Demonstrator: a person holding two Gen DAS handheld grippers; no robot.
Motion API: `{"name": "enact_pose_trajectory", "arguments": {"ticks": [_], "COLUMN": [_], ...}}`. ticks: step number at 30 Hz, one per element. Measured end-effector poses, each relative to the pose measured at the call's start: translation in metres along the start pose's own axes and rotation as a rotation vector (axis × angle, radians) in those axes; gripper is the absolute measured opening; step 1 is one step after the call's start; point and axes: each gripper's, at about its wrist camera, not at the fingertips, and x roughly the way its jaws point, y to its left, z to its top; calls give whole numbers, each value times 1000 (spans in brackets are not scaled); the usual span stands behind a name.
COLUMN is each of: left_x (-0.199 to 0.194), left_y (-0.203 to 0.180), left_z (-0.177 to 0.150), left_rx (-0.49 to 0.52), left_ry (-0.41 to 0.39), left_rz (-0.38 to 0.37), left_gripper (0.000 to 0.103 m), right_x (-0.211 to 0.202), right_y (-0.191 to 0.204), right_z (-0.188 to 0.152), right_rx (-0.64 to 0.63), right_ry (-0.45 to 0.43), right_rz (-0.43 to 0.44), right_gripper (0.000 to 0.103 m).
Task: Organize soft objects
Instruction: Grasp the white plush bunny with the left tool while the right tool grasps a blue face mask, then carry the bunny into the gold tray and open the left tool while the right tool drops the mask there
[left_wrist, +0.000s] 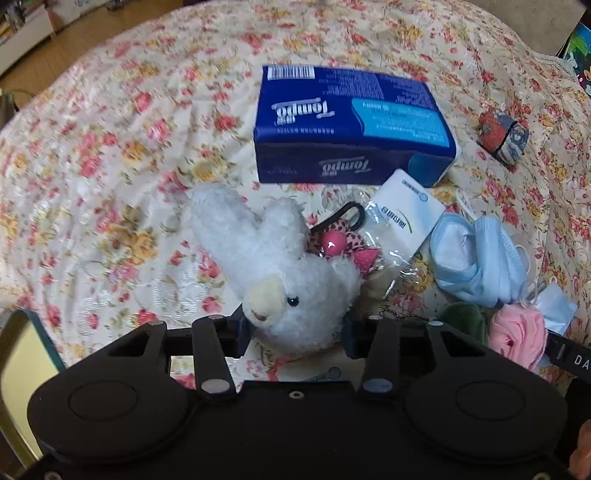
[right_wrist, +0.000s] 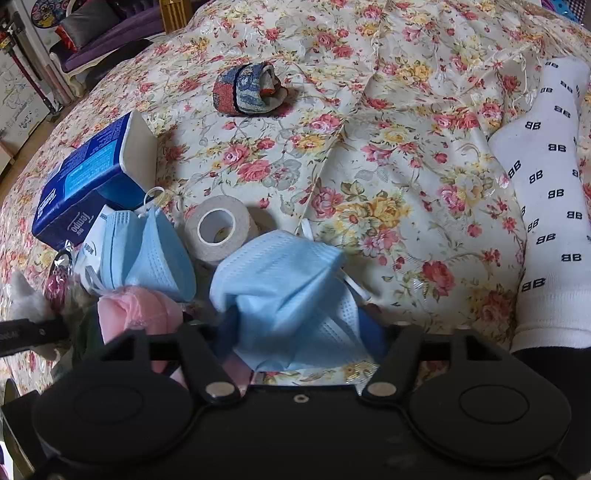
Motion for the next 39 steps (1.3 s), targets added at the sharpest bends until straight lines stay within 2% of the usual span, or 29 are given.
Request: {"name": "enact_pose_trajectory", "arguments": {"ticks": [3,8,13,18,26,33,39], "left_x": [-11,-36,-63,-87,-111,-103,-92], "left_y": [2,1,5,19,72,126,173], "left_z": [0,-2,-13,-36,-90,-139,-159], "left_rx": [10,27,33,24,-62,-147,-255], "left_ry": [-34,-76,-90,-89,-68,-28,-25], "left_rz": [2,21,26,46,97,166,227], "left_gripper": [46,46,46,46,46,46,46], "right_x": [-11,-31,-46,-57,-51,-49,-60], "right_y": [-5,-11,-21,-21,-13,6,22], "right_z": [-1,-4,-7,-11,-16,-28,-53], "right_rx": [14,21,35,16,-12,-67,-111], "right_ry": [-26,-127,-164,-207,-189,-180,-201], "right_rz": [39,-15,50,54,50,54,45], "right_gripper": [34,32,31,31,31,31,31]}}
